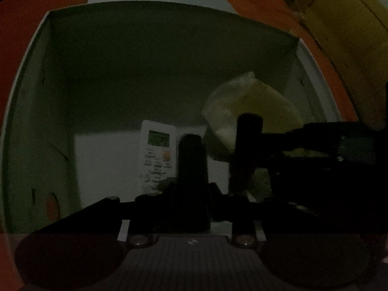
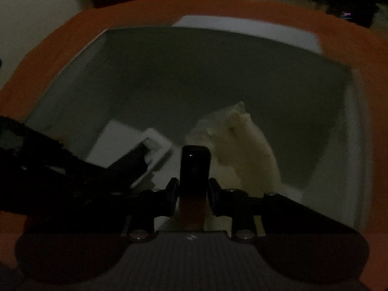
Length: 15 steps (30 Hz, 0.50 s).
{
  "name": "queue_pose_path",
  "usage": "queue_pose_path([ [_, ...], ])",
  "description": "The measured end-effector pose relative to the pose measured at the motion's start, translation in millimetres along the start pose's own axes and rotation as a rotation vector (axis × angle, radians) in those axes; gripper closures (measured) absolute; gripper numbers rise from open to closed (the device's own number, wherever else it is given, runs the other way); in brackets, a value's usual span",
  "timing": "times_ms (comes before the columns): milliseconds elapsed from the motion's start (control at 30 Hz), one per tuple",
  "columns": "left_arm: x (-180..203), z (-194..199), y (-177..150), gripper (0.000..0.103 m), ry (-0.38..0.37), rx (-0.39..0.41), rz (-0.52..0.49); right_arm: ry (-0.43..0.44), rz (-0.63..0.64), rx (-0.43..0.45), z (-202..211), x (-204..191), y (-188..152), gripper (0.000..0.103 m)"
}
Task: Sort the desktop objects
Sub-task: 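Open both tools to release the cylinders inside the box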
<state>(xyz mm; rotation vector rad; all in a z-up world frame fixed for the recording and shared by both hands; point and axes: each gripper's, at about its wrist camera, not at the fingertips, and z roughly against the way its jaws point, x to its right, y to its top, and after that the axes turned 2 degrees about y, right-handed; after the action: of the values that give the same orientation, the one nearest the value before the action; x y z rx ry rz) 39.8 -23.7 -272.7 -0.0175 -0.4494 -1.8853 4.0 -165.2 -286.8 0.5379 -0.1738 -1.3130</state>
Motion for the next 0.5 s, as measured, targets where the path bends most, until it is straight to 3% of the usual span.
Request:
queue_pose_path([
  [67,5,-1,-2,0.046,0.035,0.038,-0.013,-0.011,-0.057,0.020,1,4,-3,0.056],
  [100,6,-1,-4,0.040,0.056,0.063,-0.014,-0.028,-0.102,0.045,2,7,-5,0.053],
  [167,5,-1,-10,0.007,0.085,0.101,-0.002,-0.082,-0.162,0.096,5,11,-10,0.046],
  [200,2,-1,-11,0.001,0.064,0.115,0.005,-0.076,-0.191,0.124,7,12,-11,0.030],
  [233,0,1,-13,0.000,0.028,0.142,0.014,-0.066,-0.220,0.151,9,13,-13,0.017],
  [267,-2,2,-16,0.001,0.018,0.169,0.023,-0.066,-0.224,0.169,9,11,-13,0.015],
  [400,5,1,-29,0.001,0.076,0.250,0.013,-0.106,-0.216,0.230,7,1,-14,0.014],
  [500,7,-2,-38,0.001,0.151,0.259,0.049,-0.169,-0.181,0.256,7,-9,-17,0.012],
])
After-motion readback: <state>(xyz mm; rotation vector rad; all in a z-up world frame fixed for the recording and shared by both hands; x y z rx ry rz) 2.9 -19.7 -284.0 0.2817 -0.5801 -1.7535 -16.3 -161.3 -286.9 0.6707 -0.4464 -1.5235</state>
